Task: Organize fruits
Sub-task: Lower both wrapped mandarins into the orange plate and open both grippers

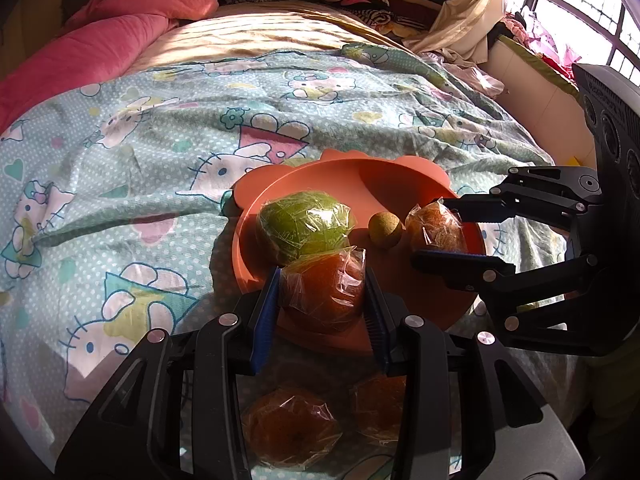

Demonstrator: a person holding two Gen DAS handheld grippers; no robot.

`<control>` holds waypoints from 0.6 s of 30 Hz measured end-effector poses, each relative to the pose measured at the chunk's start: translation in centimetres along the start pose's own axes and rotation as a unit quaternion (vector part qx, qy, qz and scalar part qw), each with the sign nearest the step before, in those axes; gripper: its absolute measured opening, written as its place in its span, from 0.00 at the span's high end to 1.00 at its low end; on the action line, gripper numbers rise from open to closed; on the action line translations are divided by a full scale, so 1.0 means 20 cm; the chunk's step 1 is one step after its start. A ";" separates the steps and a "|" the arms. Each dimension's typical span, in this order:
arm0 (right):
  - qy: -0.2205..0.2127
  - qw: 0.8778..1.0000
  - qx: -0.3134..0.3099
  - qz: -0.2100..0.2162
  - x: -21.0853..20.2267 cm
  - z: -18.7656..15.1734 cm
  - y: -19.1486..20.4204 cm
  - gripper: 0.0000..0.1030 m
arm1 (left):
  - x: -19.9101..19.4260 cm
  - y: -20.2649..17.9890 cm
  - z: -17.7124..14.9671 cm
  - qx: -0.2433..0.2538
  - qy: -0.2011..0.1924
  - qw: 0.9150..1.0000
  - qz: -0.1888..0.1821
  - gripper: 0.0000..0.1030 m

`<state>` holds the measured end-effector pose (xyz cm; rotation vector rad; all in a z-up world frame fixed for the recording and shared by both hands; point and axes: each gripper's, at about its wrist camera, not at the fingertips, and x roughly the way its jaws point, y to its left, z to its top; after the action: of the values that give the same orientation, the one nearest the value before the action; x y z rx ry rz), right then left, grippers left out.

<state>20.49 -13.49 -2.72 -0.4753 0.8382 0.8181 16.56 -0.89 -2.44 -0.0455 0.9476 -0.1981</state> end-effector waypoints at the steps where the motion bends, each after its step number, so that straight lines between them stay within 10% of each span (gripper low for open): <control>1: -0.001 1.000 0.001 0.000 0.00 0.00 0.00 0.63 | 0.00 0.00 0.00 0.000 0.001 1.000 0.000 0.70; 18: -0.034 0.999 0.020 0.001 -0.12 -0.01 -0.02 0.57 | 0.00 -0.02 -0.01 -0.003 0.002 1.000 -0.007 0.64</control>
<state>19.66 -15.03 -0.87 -0.4101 0.7896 0.8133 16.44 -1.27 -2.53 -0.0567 0.9528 -0.2092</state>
